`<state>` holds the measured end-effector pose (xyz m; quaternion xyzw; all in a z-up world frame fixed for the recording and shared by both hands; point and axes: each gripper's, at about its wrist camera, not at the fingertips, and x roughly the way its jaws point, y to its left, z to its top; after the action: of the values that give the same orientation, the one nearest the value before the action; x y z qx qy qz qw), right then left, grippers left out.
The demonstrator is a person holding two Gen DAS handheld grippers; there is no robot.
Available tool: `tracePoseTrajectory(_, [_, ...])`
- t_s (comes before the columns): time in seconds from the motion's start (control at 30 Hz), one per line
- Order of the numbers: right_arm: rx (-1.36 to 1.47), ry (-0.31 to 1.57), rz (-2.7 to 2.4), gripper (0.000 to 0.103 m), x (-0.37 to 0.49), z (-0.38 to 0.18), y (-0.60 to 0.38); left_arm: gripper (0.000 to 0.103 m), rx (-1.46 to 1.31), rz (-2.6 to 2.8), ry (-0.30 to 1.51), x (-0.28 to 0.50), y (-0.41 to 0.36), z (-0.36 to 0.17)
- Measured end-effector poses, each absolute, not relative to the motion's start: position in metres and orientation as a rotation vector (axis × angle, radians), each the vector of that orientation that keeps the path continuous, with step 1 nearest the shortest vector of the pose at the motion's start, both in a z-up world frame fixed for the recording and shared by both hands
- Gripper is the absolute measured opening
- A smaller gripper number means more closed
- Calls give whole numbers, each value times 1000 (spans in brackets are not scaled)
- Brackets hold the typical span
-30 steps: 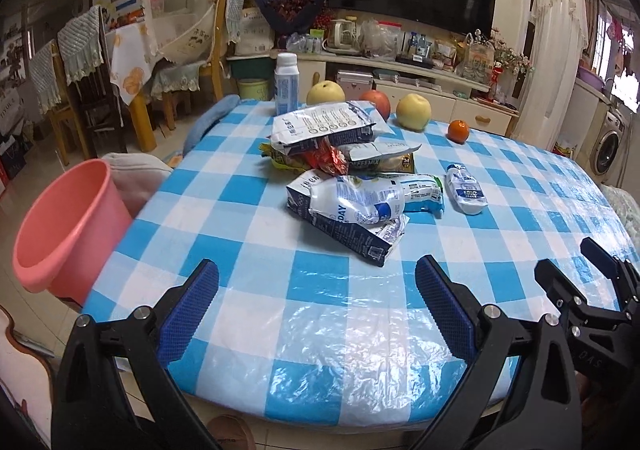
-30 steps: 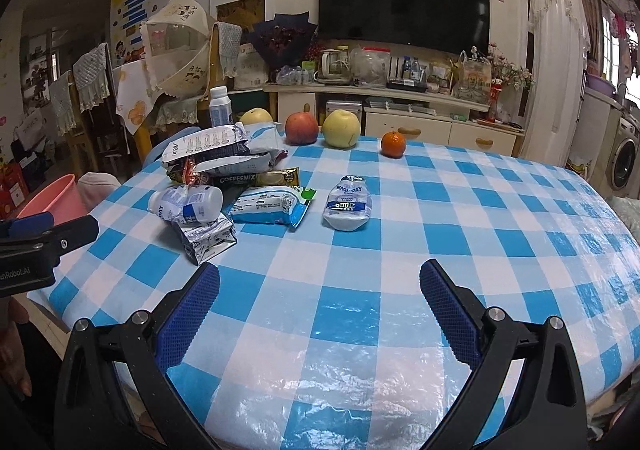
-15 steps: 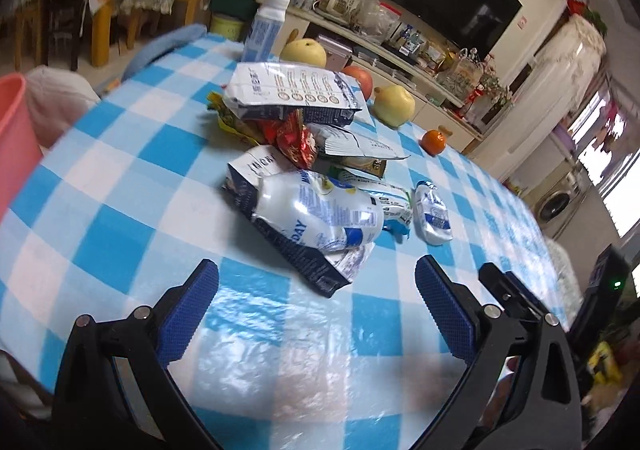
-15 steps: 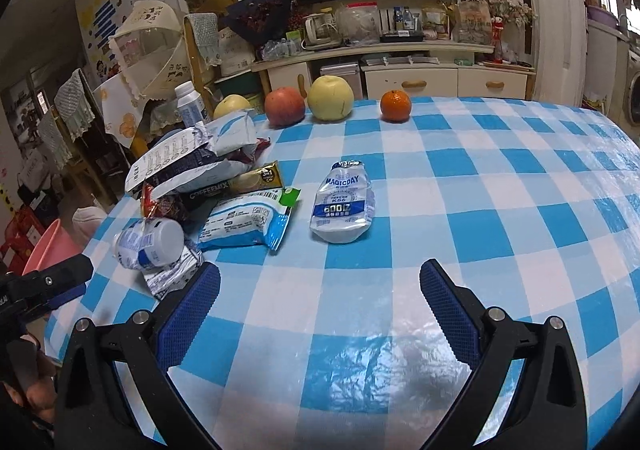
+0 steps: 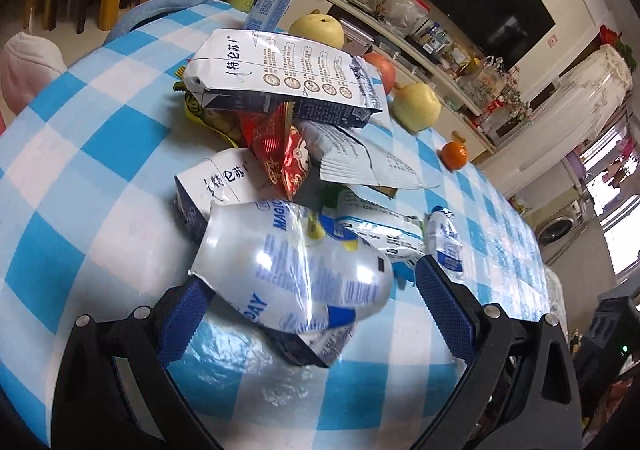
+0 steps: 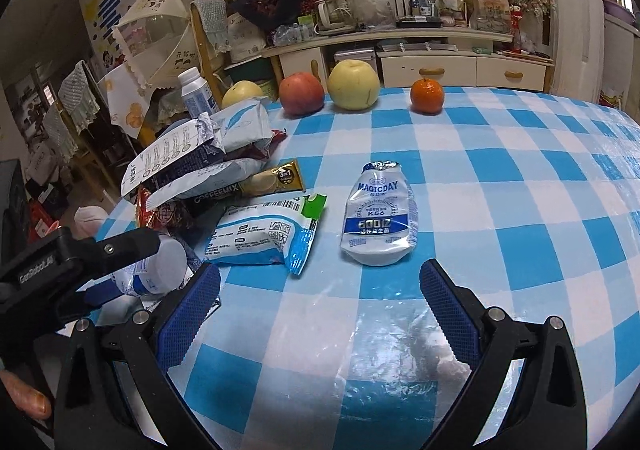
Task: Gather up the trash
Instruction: 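Reach the left tool to the crumpled white bottle while the right tool approaches the milk carton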
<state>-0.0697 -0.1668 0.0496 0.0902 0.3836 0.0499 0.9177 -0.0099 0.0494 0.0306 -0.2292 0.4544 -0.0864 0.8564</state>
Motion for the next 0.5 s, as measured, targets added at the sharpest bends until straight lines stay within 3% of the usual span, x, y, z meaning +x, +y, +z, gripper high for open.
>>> tracePoseTrajectory(0.5, [155,852,227,99,-65,38,-137,99,-466,-12,1017,-13,124,18])
